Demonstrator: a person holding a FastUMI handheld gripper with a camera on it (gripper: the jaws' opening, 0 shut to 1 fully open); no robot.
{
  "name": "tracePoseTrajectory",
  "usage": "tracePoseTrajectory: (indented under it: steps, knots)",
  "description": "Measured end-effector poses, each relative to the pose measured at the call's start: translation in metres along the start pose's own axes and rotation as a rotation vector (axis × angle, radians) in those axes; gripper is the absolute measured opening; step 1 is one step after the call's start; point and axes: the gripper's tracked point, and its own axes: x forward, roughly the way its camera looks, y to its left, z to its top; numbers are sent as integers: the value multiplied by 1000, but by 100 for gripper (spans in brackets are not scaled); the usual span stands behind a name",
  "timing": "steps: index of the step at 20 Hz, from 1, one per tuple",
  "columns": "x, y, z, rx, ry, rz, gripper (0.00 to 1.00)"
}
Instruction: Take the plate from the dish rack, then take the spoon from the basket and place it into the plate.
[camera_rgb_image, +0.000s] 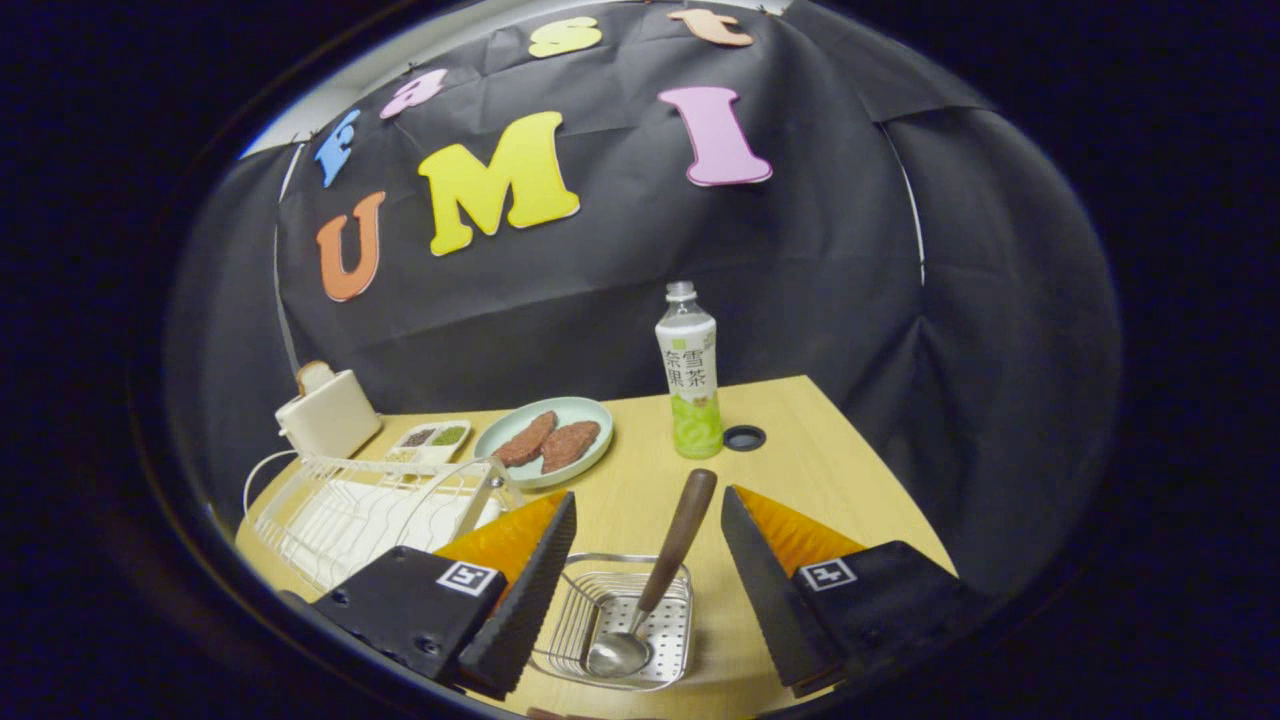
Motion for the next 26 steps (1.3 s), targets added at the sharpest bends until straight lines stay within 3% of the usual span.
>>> tracePoseTrajectory:
  steps: [8,10,19,26]
  knots:
    - [5,-14,-7,62,19,-123,27]
    - [-8,-7,-2,72,-2,-120,20]
    - [-62,12,26,12,-111,-176,14]
    - [-142,56,67,-88,-273,-181,14]
